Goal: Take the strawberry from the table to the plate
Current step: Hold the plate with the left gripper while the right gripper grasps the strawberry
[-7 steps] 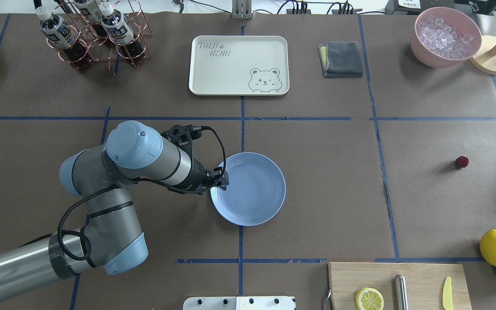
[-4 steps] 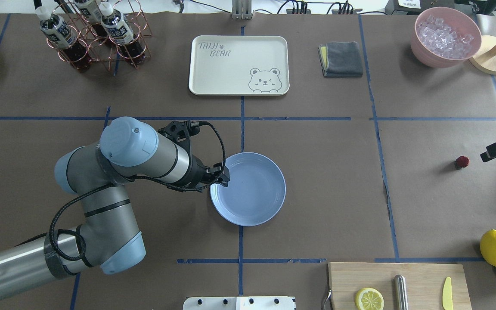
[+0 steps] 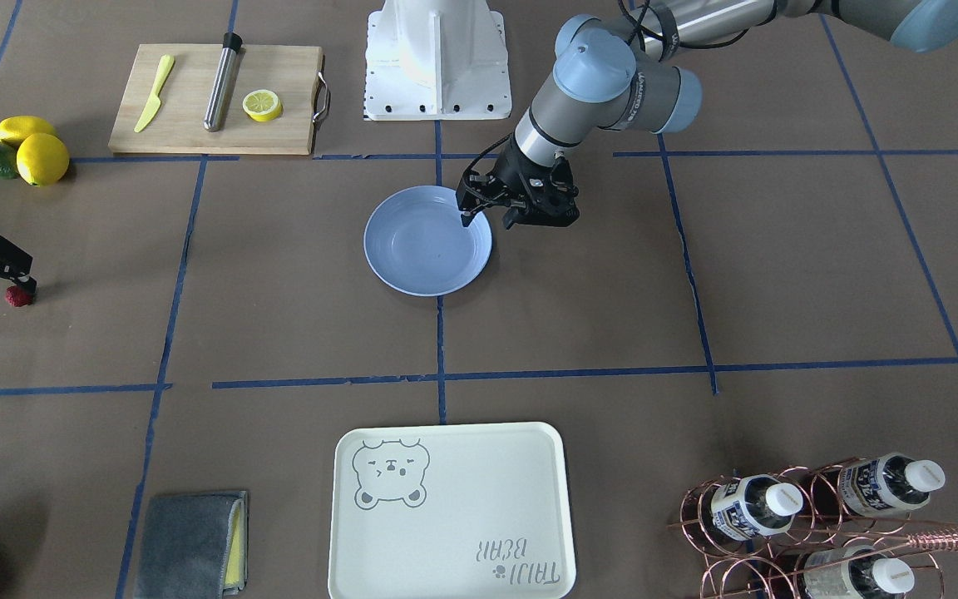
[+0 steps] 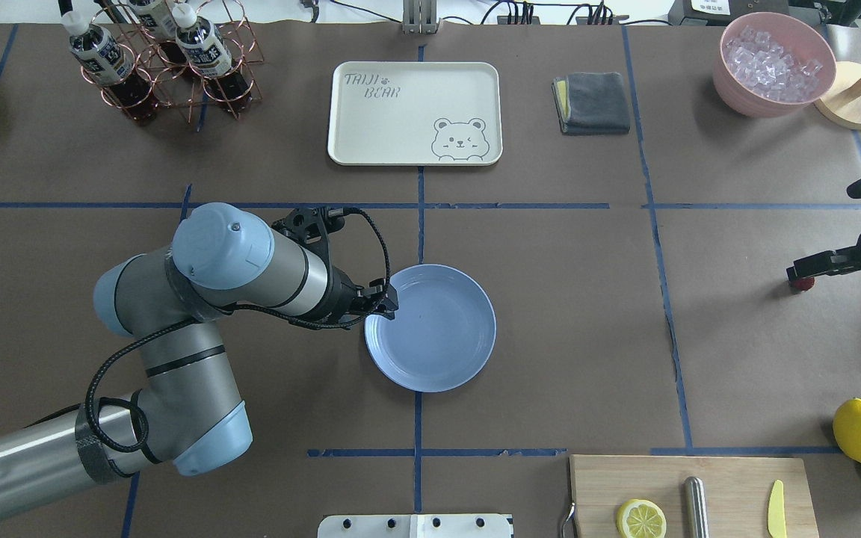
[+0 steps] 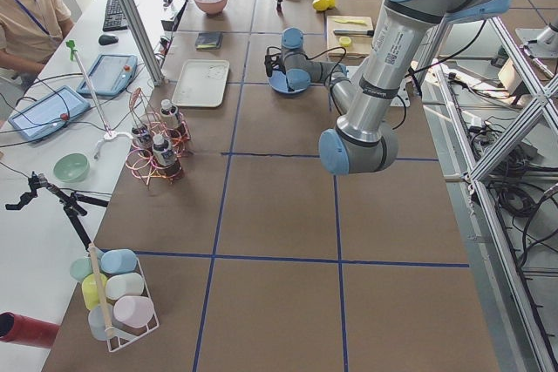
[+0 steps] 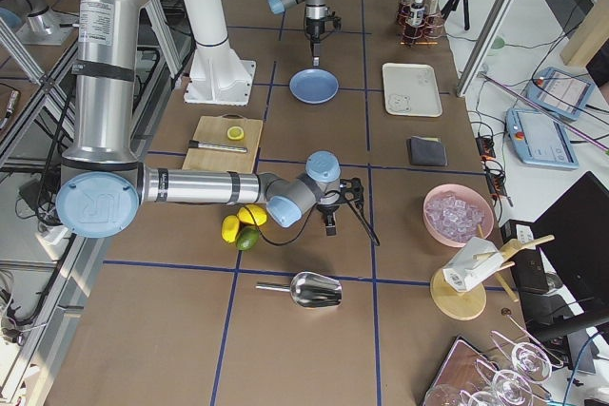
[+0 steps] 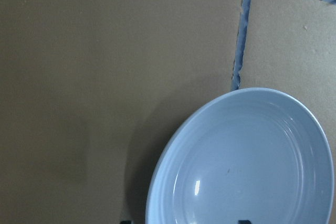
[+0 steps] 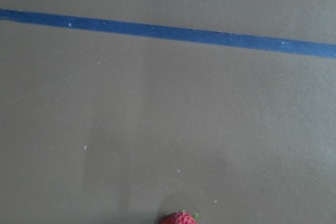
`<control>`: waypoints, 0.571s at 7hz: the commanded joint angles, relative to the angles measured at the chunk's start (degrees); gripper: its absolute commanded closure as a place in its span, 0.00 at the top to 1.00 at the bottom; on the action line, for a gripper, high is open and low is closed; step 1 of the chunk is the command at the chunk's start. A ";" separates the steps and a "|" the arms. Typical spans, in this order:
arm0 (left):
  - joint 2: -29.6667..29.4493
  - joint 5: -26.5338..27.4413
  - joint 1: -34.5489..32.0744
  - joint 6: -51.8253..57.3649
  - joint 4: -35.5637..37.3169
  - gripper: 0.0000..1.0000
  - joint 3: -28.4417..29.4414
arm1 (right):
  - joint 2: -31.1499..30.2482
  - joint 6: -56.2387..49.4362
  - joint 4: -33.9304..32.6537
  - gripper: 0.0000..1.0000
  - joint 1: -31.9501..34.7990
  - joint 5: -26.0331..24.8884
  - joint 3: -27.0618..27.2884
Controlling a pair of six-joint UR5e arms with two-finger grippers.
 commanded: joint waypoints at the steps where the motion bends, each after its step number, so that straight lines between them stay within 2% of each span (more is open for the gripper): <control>1: 0.11 0.17 0.00 0.06 0.00 0.73 0.12 | 0.34 0.79 0.57 0.97 -1.24 -0.71 -0.56; 2: 0.12 0.17 0.09 0.06 -0.09 0.73 0.04 | 0.60 0.70 0.66 0.96 -1.60 -1.15 -1.09; 3: 0.12 0.17 0.00 0.06 -0.09 0.73 0.04 | 0.60 0.61 0.66 0.88 -1.60 -1.07 -1.27; 4: 0.12 0.17 0.00 0.06 -0.09 0.73 0.04 | 0.43 0.61 0.74 0.69 -1.60 -0.89 -1.18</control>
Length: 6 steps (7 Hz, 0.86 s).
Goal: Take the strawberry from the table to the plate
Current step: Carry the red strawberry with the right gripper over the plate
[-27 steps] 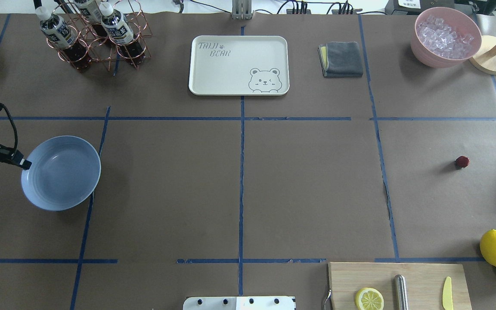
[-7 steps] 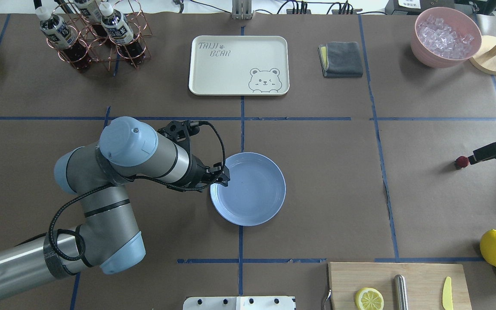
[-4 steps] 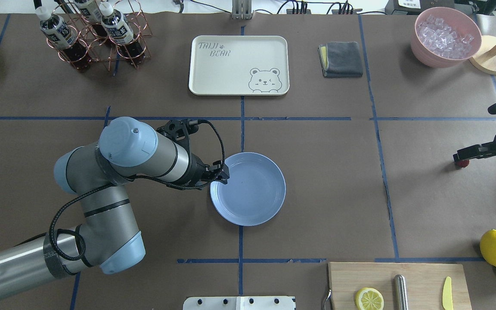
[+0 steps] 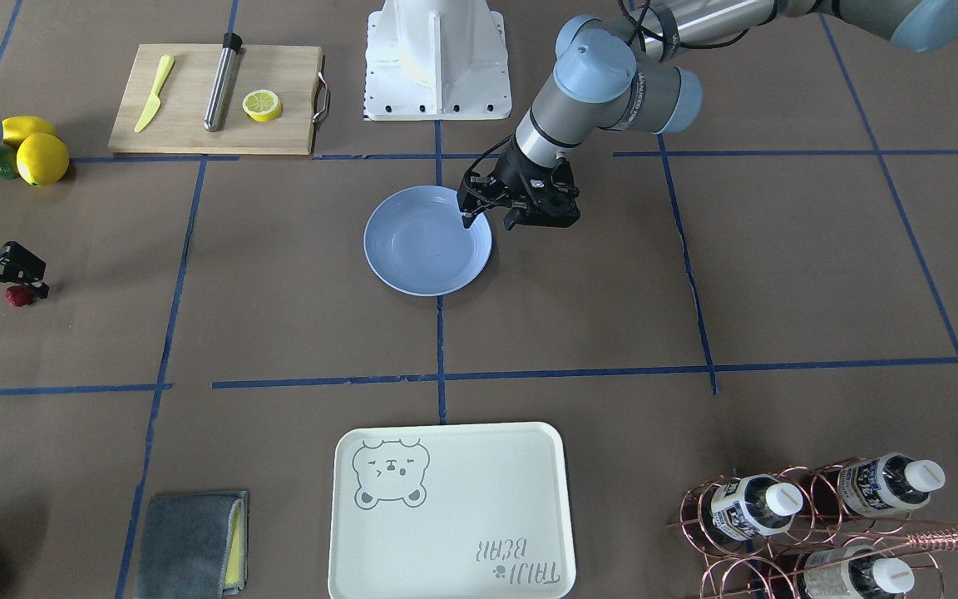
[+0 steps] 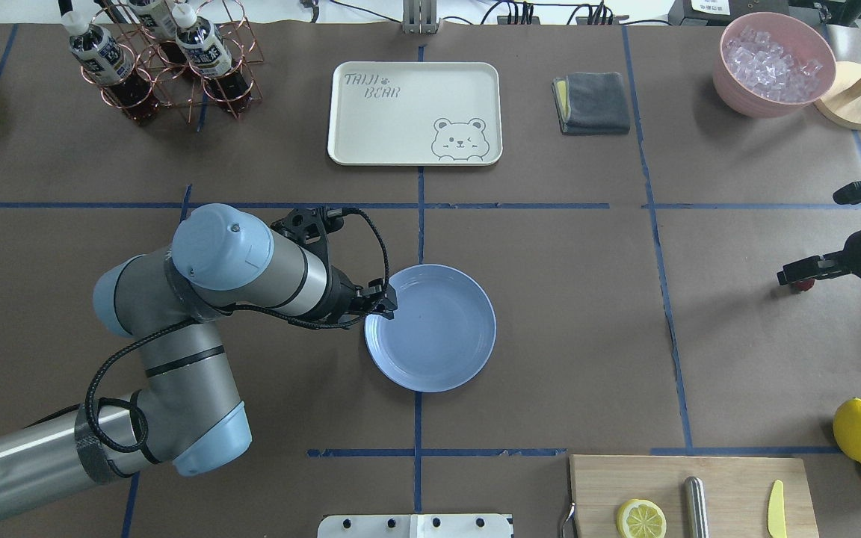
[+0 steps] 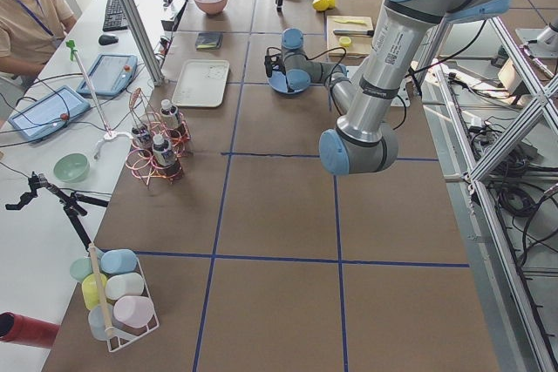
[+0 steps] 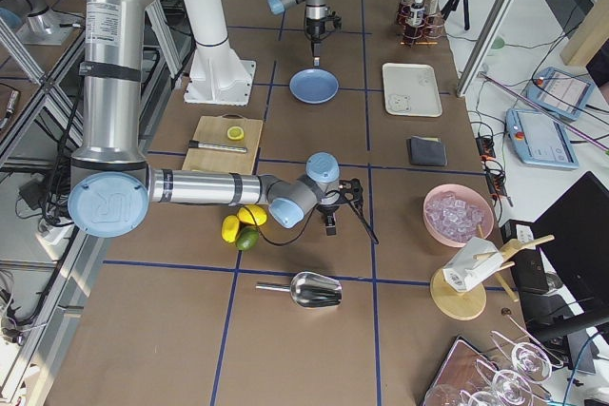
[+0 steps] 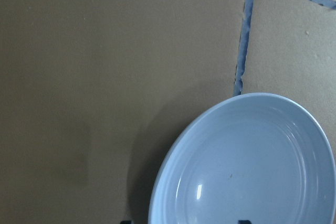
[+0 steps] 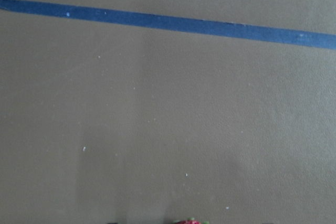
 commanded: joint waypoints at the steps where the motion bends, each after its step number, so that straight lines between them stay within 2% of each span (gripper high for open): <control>1: 0.00 0.00 0.06 0.00 -0.10 0.73 -0.01 | -0.35 -0.03 0.17 0.29 -0.06 0.36 -0.05; 2: 0.00 0.00 0.06 0.00 -0.10 0.73 0.07 | -0.36 -0.03 0.08 0.00 -0.06 0.37 -0.05; 4: 0.00 0.09 0.06 0.00 -0.18 0.75 -0.01 | -0.44 0.23 -0.09 0.00 0.02 1.59 1.34; 5: 0.00 0.09 0.06 0.00 -0.19 0.75 -0.01 | 0.08 3.45 -1.75 0.00 0.02 4.99 5.71; 6: -0.08 0.70 0.06 0.00 -0.27 0.75 -0.27 | 0.95 12.79 -1.85 0.00 -2.76 6.42 9.93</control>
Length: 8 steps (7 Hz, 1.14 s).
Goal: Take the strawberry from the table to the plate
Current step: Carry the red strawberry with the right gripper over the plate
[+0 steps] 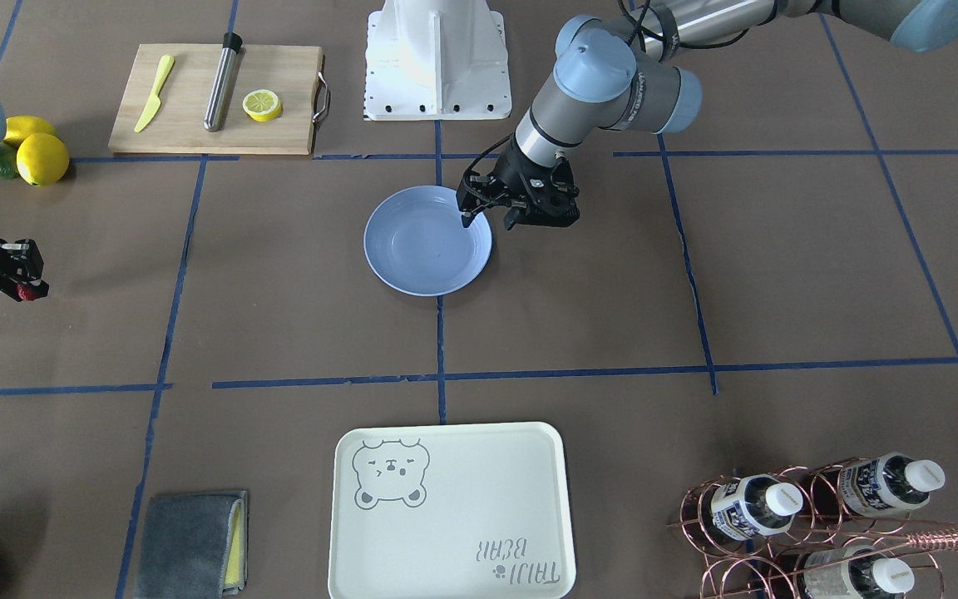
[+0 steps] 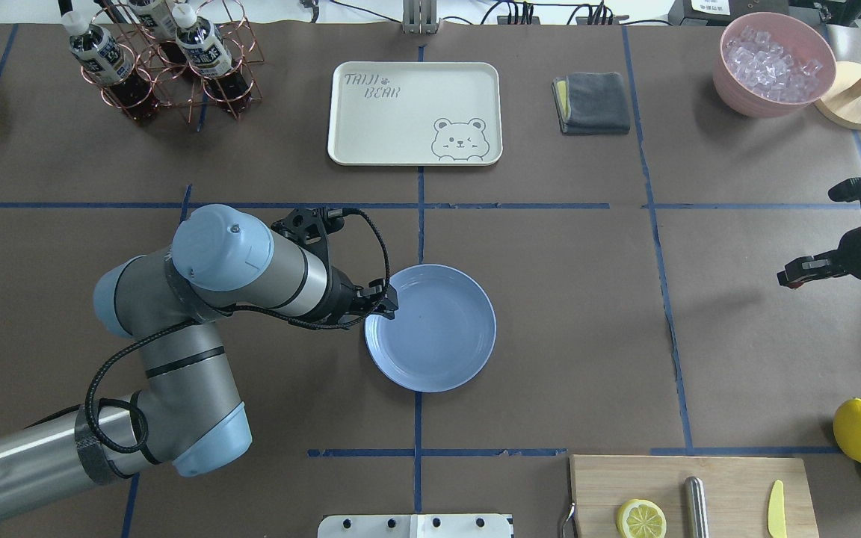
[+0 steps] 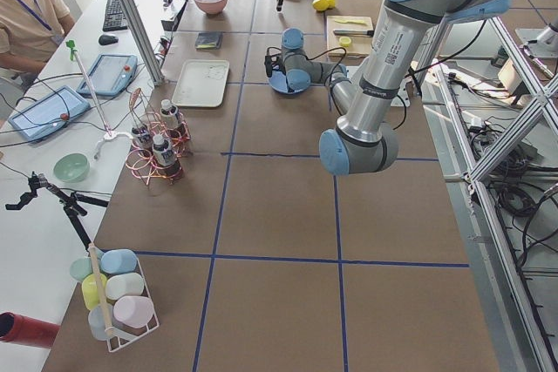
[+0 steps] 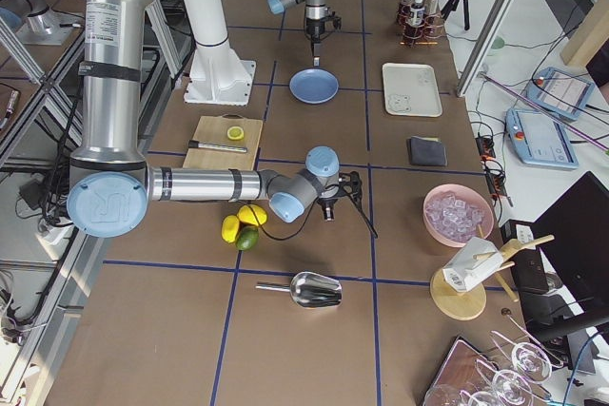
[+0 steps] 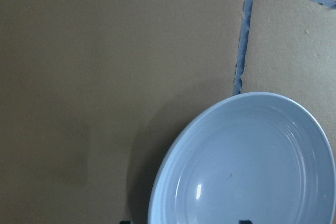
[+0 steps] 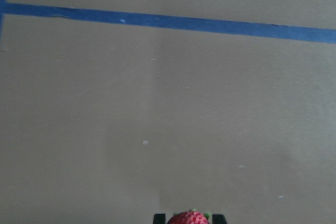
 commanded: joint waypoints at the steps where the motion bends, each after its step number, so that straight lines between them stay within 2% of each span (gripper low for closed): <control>1: 0.10 0.46 -0.09 0.00 -0.07 0.75 -1.32 | 4.30 17.76 -0.54 0.00 -7.06 1.66 7.59; 3: 2.20 0.38 -0.70 0.09 -0.16 0.75 -5.44 | 14.92 31.34 -0.80 0.00 -15.85 -1.40 7.89; 4: 7.52 0.03 -1.31 0.35 -0.16 0.77 -10.86 | 18.88 37.40 -1.32 0.00 -20.86 -6.90 7.80; 5: 12.10 -0.06 -2.62 0.53 -0.16 0.77 -15.52 | 25.62 42.77 -5.94 0.00 -26.47 -13.49 7.45; 6: 14.84 -0.06 -4.46 0.53 -0.16 0.79 -18.44 | 31.95 44.56 -13.99 0.00 -30.79 -19.73 7.01; 7: 16.17 -0.15 -6.66 0.53 -0.16 0.79 -19.86 | 37.24 45.45 -19.20 0.00 -32.84 -24.40 4.92; 8: 16.62 -0.15 -7.46 0.53 -0.16 0.81 -20.14 | 39.55 47.98 -19.69 0.00 -33.90 -27.23 1.94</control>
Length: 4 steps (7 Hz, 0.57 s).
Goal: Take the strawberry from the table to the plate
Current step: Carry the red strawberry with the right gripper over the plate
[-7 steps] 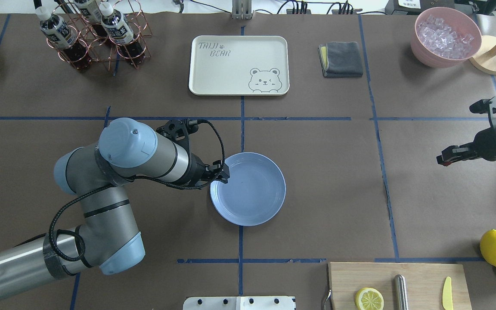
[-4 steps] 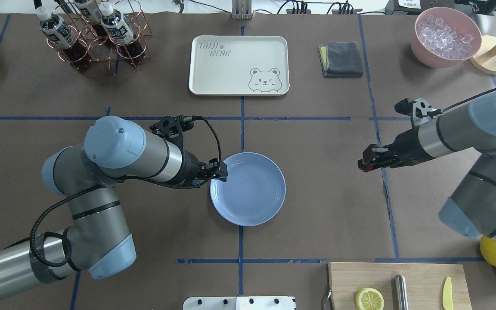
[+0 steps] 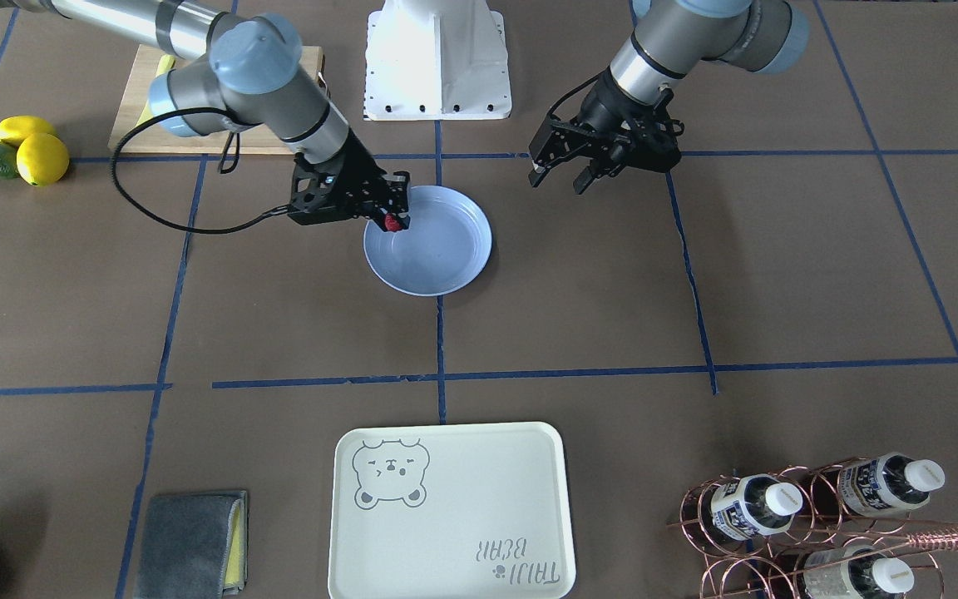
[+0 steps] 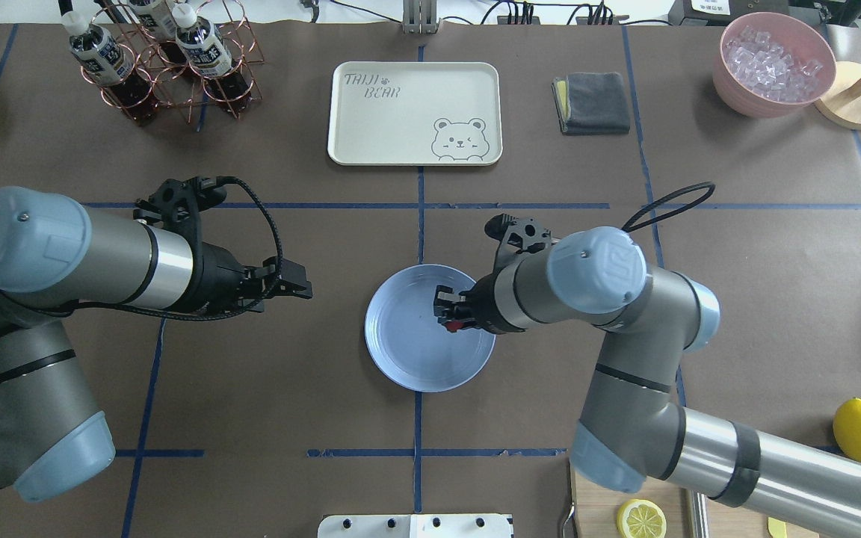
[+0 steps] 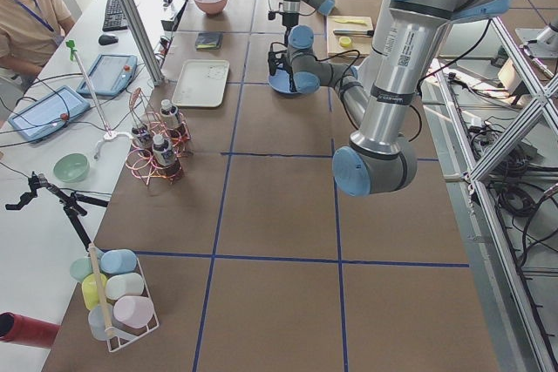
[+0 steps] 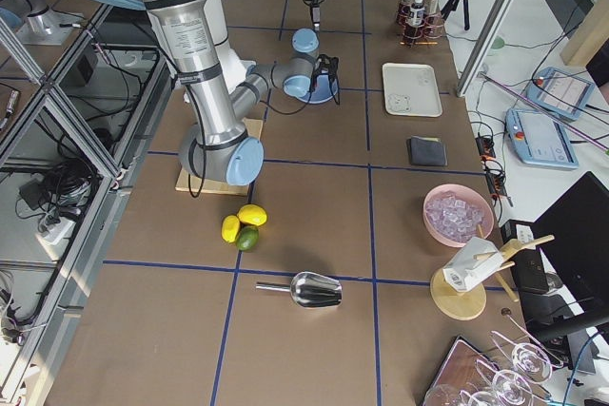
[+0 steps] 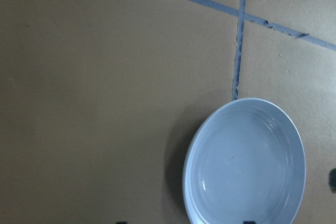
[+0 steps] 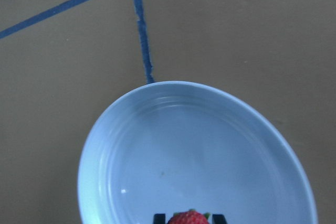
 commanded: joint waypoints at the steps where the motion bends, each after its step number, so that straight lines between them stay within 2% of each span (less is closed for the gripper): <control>1: 1.19 0.14 -1.55 -0.08 0.00 0.83 -0.85 | 5.56 4.78 -3.26 0.00 -2.55 -6.27 -4.29; 4: 1.19 0.40 -1.55 -0.25 0.09 0.85 -0.93 | 5.75 4.45 -3.44 0.00 -2.56 -8.84 -7.28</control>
